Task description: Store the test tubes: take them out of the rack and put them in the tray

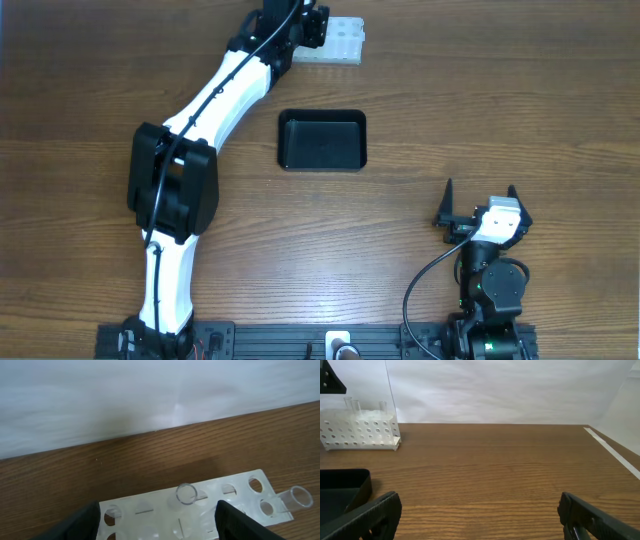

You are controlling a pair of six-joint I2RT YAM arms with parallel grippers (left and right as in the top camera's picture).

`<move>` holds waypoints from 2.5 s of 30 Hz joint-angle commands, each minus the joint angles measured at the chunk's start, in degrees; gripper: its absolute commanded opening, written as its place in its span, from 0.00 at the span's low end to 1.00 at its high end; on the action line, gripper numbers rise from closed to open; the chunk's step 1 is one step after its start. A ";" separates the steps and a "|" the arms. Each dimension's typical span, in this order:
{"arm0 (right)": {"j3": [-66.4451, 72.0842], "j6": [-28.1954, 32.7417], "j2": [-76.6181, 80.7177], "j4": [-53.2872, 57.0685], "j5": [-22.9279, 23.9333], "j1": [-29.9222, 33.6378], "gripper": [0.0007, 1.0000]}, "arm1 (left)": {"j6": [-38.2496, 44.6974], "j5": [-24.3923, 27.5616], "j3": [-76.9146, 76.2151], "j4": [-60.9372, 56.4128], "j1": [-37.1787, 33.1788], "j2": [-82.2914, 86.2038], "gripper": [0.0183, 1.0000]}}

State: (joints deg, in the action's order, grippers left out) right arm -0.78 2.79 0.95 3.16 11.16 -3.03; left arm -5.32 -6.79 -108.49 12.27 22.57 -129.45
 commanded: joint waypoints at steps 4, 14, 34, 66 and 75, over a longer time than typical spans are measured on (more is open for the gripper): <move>0.48 -0.57 -0.26 -0.09 0.70 0.37 0.99 | 1.09 1.01 -0.17 -0.83 -1.01 -1.38 0.73; 0.46 -0.57 -0.26 -0.09 0.70 0.37 0.99 | 1.09 1.01 -0.17 -3.02 -0.98 -4.26 0.73; 0.48 -0.57 -0.26 -0.09 0.70 0.37 0.99 | 1.11 1.86 -0.20 -8.31 -0.98 -6.12 0.73; 0.48 -0.57 -0.26 -0.09 0.70 0.37 0.99 | 1.90 5.38 -3.30 -10.40 -0.94 -9.22 0.27; 0.48 -0.57 -0.26 -0.09 0.70 0.37 0.99 | 1.90 5.95 -3.30 -10.38 -0.94 -9.22 0.16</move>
State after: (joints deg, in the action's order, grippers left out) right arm -0.78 2.79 0.95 3.16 11.16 -3.03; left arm -3.86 -1.63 -110.17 2.26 22.00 -137.60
